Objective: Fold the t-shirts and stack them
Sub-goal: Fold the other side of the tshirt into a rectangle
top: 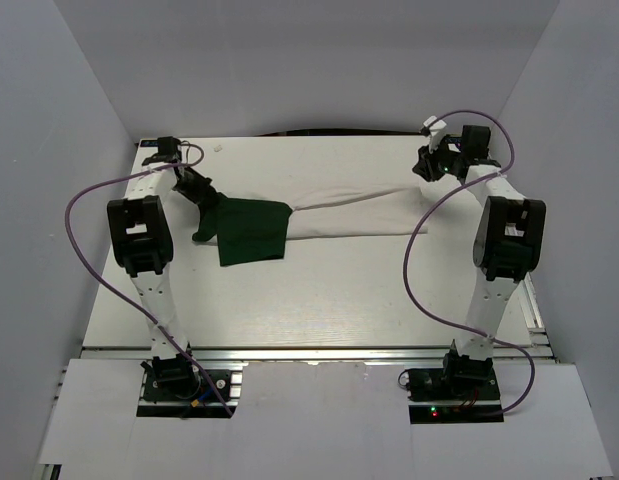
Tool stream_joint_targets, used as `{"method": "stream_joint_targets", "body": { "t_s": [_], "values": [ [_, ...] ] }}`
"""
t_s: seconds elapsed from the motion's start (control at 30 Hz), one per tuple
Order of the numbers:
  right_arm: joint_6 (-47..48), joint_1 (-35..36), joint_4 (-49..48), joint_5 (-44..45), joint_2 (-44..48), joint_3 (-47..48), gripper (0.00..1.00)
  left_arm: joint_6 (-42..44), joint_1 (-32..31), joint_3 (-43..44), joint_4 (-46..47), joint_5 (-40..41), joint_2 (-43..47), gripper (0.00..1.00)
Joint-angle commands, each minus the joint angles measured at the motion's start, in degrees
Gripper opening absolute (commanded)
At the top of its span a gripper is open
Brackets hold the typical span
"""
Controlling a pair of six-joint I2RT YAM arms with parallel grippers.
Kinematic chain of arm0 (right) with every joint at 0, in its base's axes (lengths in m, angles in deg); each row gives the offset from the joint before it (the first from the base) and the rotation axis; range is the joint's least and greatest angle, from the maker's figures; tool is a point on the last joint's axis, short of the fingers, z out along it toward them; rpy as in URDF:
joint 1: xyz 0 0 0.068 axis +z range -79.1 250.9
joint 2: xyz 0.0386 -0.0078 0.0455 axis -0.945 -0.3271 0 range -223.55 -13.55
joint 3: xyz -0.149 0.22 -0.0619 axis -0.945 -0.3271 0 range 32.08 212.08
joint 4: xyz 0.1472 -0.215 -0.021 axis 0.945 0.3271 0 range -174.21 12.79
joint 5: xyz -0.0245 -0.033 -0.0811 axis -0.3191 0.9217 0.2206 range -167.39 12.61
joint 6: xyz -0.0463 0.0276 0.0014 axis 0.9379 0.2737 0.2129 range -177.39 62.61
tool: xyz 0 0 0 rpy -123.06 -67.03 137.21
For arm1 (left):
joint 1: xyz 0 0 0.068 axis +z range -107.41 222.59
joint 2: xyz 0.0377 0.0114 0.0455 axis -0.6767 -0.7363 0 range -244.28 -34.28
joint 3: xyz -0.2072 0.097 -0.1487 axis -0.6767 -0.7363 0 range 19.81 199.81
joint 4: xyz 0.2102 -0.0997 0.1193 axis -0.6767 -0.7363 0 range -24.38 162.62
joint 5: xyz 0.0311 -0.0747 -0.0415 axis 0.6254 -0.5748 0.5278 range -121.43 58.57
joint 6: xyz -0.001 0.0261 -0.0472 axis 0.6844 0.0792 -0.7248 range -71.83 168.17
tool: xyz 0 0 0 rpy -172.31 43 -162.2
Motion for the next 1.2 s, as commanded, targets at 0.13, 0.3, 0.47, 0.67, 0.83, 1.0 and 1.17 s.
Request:
{"method": "stream_joint_targets", "body": {
  "t_s": [0.13, 0.3, 0.47, 0.67, 0.83, 1.0, 1.17],
  "values": [
    [11.2, 3.3, 10.4, -20.3, 6.2, -2.6, 0.28, -0.8, 0.7, -1.2, 9.7, -10.8, 6.2, 0.52],
    [11.3, 5.6, 10.7, -21.5, 8.9, -6.6, 0.28, -1.3, 1.0, -4.5, 17.5, -16.1, 10.7, 0.82],
    [24.7, 10.1, 25.1, -26.5, 9.6, -6.1, 0.35, 0.4, 1.3, -5.7, 18.1, -14.6, 16.2, 0.82],
    [44.1, 22.6, 28.9, -23.3, 14.0, -11.5, 0.62, 6.9, 2.7, -20.8, 17.9, -6.6, 31.9, 0.82],
    [39.7, 34.2, 21.7, -16.8, 12.0, -9.9, 0.64, 8.0, 4.9, -36.1, 17.0, -3.2, 45.5, 0.8],
    [29.8, 40.8, 7.7, -9.8, 6.9, -7.7, 0.63, 9.4, 5.6, -45.2, 12.4, -2.9, 58.5, 0.8],
    [30.6, 44.1, 5.1, -7.7, 4.7, -7.5, 0.62, 13.0, 5.7, -50.6, 6.6, -1.8, 64.5, 0.8]
  ]
}}
